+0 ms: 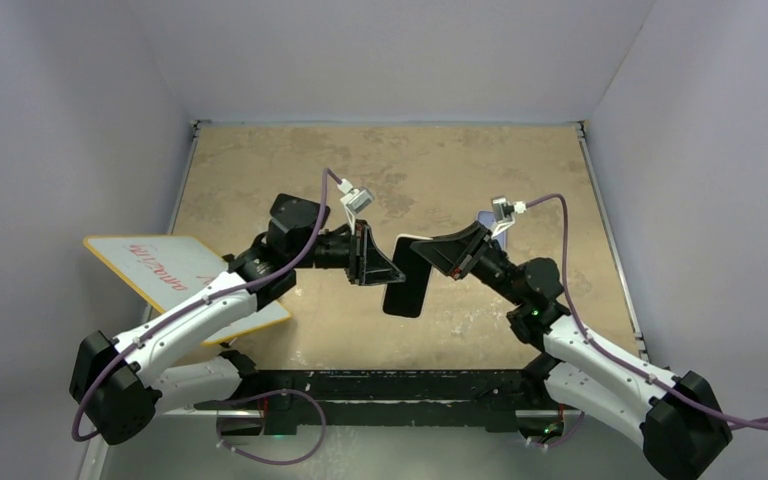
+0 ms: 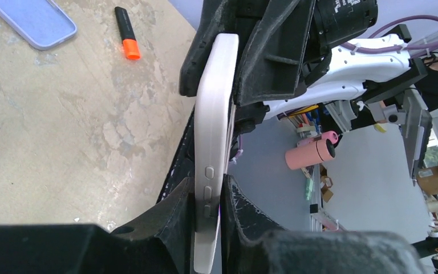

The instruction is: Put the phone into the phone case

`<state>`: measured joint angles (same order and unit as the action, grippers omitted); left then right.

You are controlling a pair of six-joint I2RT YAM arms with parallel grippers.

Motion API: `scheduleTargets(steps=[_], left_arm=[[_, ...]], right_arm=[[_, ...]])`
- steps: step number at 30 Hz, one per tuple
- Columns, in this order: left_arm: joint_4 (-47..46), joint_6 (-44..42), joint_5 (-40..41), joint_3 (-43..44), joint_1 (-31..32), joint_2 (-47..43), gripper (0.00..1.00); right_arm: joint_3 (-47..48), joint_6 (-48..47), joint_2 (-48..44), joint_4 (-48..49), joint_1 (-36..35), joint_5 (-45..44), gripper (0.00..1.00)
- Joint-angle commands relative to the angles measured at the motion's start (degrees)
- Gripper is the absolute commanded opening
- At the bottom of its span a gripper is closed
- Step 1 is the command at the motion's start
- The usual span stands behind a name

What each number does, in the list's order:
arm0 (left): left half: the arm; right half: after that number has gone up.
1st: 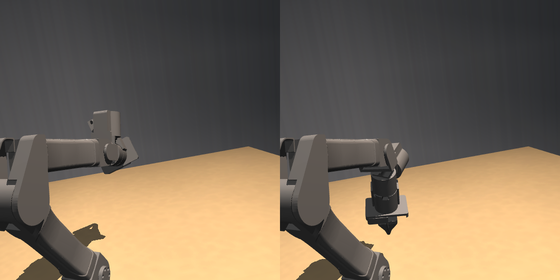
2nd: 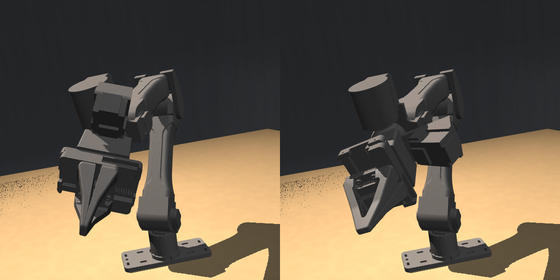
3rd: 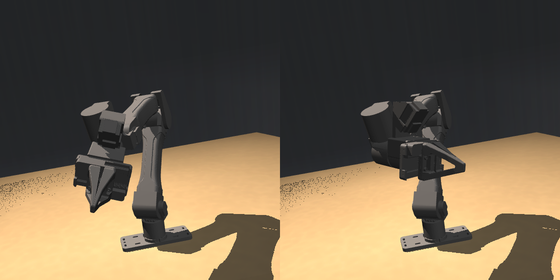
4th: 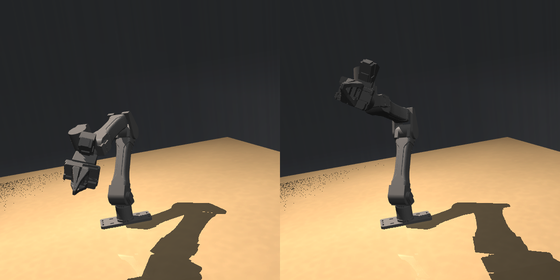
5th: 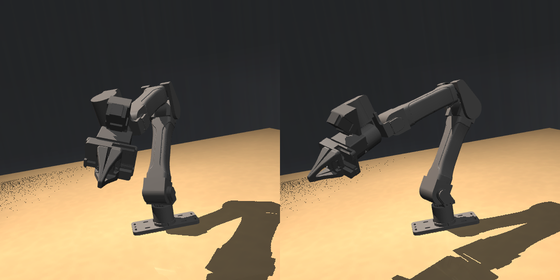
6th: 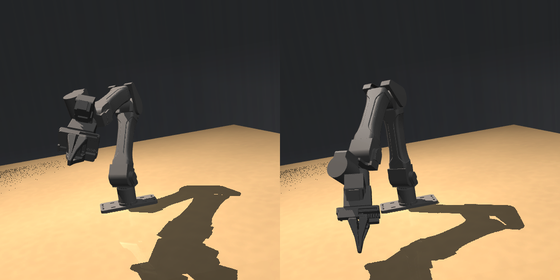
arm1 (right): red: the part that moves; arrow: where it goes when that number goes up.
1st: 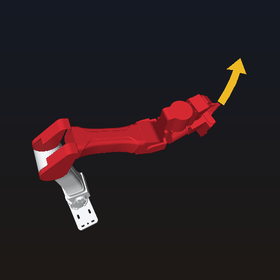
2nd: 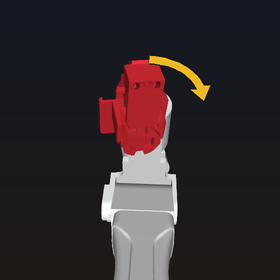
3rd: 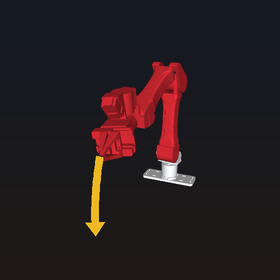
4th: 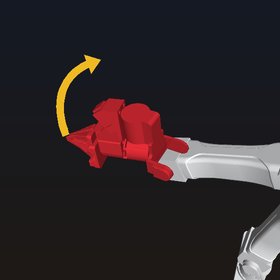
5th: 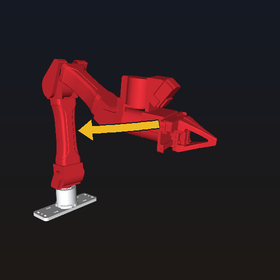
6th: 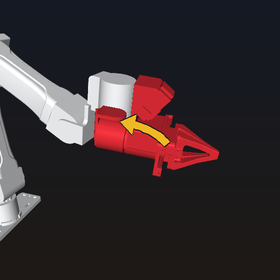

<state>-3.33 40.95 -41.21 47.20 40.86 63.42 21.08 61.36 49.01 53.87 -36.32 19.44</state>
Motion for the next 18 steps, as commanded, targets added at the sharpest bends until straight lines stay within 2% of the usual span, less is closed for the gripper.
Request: scheduleTargets(steps=[1, 6, 13, 18], left_arm=[[-5.0, 2.5, 4.5, -1.0, 0.5, -1.7, 0.0], [-9.7, 6.4, 3.7, -2.2, 0.5, -2.2, 0.0], [-10.0, 7.5, 6.3, -2.1, 0.5, -3.3, 0.0], [-9.5, 7.5, 7.8, -2.0, 0.5, -4.0, 0.0]], right_arm=[[1.5, 2.6, -2.0, 3.3, -0.7, 1.9, 0.39], [-0.7, 2.2, -5.2, -0.3, -0.7, 1.4, 0.56], [-3.2, 0.3, -9.0, -6.3, -0.7, 0.7, 0.56], [-4.3, 0.5, -8.2, -5.6, -0.7, 1.4, 0.56]])
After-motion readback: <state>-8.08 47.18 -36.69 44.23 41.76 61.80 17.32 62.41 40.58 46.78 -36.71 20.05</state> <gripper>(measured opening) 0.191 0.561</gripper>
